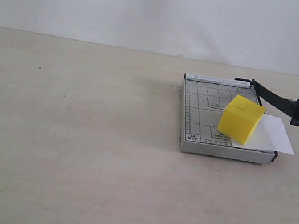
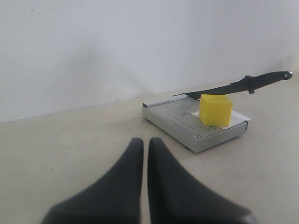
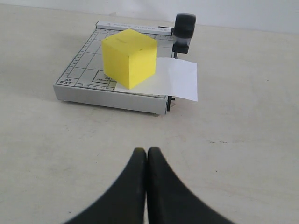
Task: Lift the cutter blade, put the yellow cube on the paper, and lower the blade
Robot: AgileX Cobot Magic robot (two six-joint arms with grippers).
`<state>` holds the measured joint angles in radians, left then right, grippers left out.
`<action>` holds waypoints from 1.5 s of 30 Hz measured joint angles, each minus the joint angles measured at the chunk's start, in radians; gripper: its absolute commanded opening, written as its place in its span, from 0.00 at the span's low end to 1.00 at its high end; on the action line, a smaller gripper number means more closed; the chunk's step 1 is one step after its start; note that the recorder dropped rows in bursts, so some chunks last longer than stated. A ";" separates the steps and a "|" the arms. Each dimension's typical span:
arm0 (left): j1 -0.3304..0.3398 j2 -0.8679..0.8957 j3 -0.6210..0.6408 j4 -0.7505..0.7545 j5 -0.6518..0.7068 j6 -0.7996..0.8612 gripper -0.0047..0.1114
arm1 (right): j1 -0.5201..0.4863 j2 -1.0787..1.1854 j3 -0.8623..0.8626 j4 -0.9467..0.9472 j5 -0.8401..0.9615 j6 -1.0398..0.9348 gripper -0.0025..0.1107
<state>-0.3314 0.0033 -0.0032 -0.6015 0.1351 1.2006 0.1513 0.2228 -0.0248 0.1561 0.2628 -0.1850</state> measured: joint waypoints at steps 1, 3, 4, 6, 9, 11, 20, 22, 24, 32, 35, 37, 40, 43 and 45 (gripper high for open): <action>0.000 0.000 0.000 0.000 0.000 0.000 0.08 | 0.000 0.000 0.000 0.000 0.000 0.000 0.02; 0.000 0.000 0.000 0.000 0.000 0.000 0.08 | 0.000 0.000 0.000 0.000 0.000 0.000 0.02; 0.000 0.000 0.000 0.000 0.000 0.000 0.08 | 0.000 0.000 0.000 0.000 0.000 0.000 0.02; 0.000 0.000 0.000 0.000 0.000 0.001 0.08 | 0.000 0.000 0.000 0.000 0.000 0.000 0.02; 0.000 0.000 0.000 0.000 0.000 0.001 0.08 | 0.000 0.000 0.000 0.000 0.000 0.000 0.02; 0.000 0.000 0.000 0.000 0.000 0.001 0.08 | 0.000 0.000 0.000 0.000 0.000 0.000 0.02; 0.000 0.000 0.000 -0.001 0.000 0.003 0.08 | 0.000 0.000 0.002 -0.021 -0.033 -0.006 0.02; 0.000 0.000 0.000 -0.001 0.000 0.003 0.08 | 0.000 0.000 0.004 -0.026 -0.074 -0.008 0.02; 0.000 0.000 0.000 -0.003 0.000 0.003 0.08 | 0.000 0.000 0.004 -0.028 -0.116 -0.008 0.02; 0.000 0.000 0.000 -0.003 0.000 0.003 0.08 | 0.000 0.000 0.004 -0.028 -0.166 -0.008 0.02; 0.000 0.000 0.000 -0.003 0.000 0.003 0.08 | 0.000 0.000 0.006 -0.028 -0.194 -0.008 0.02; 0.000 0.000 0.000 -0.003 0.000 0.003 0.08 | 0.000 0.000 0.006 -0.023 -0.227 0.010 0.02; 0.000 0.000 0.000 0.060 0.000 0.003 0.08 | 0.000 0.000 0.006 0.012 -0.296 0.084 0.02; 0.000 0.000 0.000 0.210 -0.002 -0.001 0.08 | 0.000 0.000 0.006 0.053 -0.365 0.171 0.02; 0.000 0.000 0.000 0.277 0.001 -0.028 0.08 | 0.000 0.000 0.006 0.065 -0.407 0.201 0.02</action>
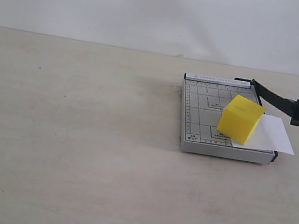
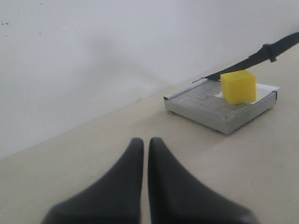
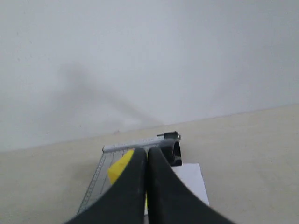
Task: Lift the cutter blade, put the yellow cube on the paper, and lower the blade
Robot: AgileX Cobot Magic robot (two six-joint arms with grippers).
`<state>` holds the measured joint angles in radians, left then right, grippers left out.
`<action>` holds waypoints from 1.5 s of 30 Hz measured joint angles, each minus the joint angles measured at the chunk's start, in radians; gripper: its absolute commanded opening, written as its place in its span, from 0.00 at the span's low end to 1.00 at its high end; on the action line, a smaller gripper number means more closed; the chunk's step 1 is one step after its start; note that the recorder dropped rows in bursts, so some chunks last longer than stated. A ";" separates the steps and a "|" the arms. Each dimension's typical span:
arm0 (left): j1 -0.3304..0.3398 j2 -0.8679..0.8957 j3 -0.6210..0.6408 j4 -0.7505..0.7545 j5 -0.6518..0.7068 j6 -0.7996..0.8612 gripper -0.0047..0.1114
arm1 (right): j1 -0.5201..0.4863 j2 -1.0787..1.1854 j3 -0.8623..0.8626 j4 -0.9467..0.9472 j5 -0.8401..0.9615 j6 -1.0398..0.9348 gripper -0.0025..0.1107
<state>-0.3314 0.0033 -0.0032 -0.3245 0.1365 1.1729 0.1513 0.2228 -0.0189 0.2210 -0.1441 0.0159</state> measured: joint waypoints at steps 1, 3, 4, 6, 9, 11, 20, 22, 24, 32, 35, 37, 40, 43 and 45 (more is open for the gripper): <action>0.000 0.000 0.000 0.032 0.013 -0.027 0.08 | 0.000 0.000 0.000 0.002 -0.018 0.009 0.02; 0.000 0.000 0.000 0.086 0.061 -0.106 0.08 | 0.000 0.000 0.000 0.005 -0.042 0.019 0.02; 0.000 0.000 0.000 0.113 0.097 -0.151 0.08 | 0.000 0.000 0.000 0.008 -0.047 0.022 0.02; 0.000 0.000 0.000 0.145 0.138 -0.222 0.08 | 0.000 0.000 0.000 0.009 -0.052 0.028 0.02; 0.000 0.000 0.000 0.161 0.155 -0.309 0.08 | 0.000 0.000 0.000 0.011 -0.045 0.033 0.02; 0.000 0.000 0.000 0.165 0.155 -0.347 0.08 | 0.000 0.000 0.000 0.012 -0.038 0.034 0.02; 0.078 0.000 0.000 0.167 0.163 -0.379 0.08 | 0.000 0.000 -0.090 0.011 0.198 0.015 0.55; 0.129 0.000 0.000 0.168 0.163 -0.379 0.08 | 0.000 0.000 -0.115 -0.002 0.231 0.013 0.62; 0.171 0.000 0.000 0.172 0.163 -0.379 0.08 | 0.000 0.007 -0.144 -0.025 0.265 0.011 0.61; 0.180 0.000 0.000 0.172 0.167 -0.379 0.08 | 0.000 0.263 -0.305 -0.140 0.456 -0.009 0.61; 0.180 0.000 0.000 0.172 0.167 -0.379 0.08 | 0.000 0.402 -0.390 -0.194 0.472 -0.016 0.61; 0.180 0.000 0.000 0.172 0.167 -0.379 0.08 | 0.000 0.503 -0.458 -0.209 0.480 -0.023 0.61; 0.180 0.000 0.000 0.172 0.167 -0.379 0.08 | 0.000 0.646 -0.570 -0.221 0.506 -0.026 0.61; 0.180 0.000 0.000 0.172 0.167 -0.379 0.08 | 0.000 0.768 -0.683 -0.221 0.546 -0.026 0.61; 0.180 0.000 0.000 0.172 0.167 -0.379 0.08 | 0.000 0.842 -0.767 -0.227 0.589 -0.026 0.61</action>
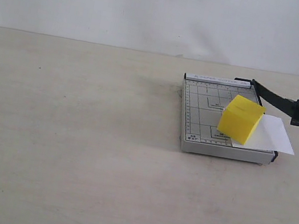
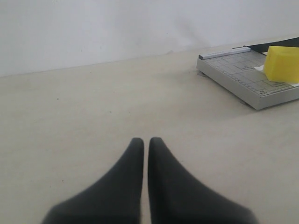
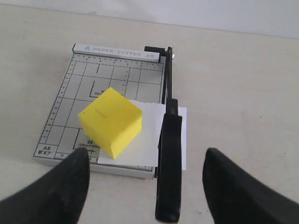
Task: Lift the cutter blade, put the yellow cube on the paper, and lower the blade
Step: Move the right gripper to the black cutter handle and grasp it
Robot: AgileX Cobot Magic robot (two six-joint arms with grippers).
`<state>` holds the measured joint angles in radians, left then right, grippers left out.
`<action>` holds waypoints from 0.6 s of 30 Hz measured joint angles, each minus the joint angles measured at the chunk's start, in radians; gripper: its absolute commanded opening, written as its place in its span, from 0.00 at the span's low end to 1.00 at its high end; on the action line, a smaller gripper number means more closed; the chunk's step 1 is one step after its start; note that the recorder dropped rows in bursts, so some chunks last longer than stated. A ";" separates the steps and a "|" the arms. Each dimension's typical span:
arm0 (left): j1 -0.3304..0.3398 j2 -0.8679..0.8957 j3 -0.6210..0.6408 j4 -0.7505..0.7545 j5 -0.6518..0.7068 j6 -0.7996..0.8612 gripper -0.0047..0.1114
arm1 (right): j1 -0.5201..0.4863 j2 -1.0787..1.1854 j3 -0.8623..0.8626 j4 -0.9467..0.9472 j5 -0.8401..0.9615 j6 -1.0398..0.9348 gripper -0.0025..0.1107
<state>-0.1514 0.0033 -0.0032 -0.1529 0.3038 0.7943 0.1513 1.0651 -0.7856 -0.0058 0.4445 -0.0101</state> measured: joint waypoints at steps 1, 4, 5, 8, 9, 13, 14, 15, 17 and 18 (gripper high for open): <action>0.000 0.000 0.000 0.000 0.000 0.000 0.08 | 0.000 0.027 -0.033 -0.008 0.018 0.003 0.61; 0.000 0.000 0.000 0.000 0.000 0.000 0.08 | 0.000 0.113 -0.141 -0.037 0.076 0.033 0.61; 0.000 0.000 0.000 0.000 0.000 0.000 0.08 | 0.000 0.131 -0.165 -0.047 0.095 0.053 0.61; 0.000 0.000 0.000 0.000 0.000 0.000 0.08 | 0.000 0.184 -0.234 -0.070 0.190 0.109 0.61; 0.000 0.000 0.000 0.000 0.000 0.000 0.08 | 0.000 0.203 -0.259 -0.074 0.234 0.128 0.61; 0.000 0.000 0.000 0.000 0.000 0.000 0.08 | 0.000 0.251 -0.301 -0.077 0.392 0.149 0.61; 0.000 0.000 0.000 0.000 0.000 0.000 0.08 | 0.000 0.261 -0.305 -0.077 0.421 0.149 0.61; 0.000 0.000 0.000 0.000 0.000 0.000 0.08 | 0.000 0.269 -0.308 -0.077 0.444 0.143 0.61; 0.000 0.000 0.000 0.000 0.000 0.000 0.08 | 0.000 0.283 -0.308 -0.077 0.469 0.130 0.61; 0.000 0.000 0.000 0.000 0.000 0.000 0.08 | 0.000 0.283 -0.308 -0.077 0.474 0.124 0.61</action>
<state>-0.1514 0.0033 -0.0032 -0.1529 0.3038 0.7943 0.1513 1.3478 -1.0934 -0.0829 0.9182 0.1135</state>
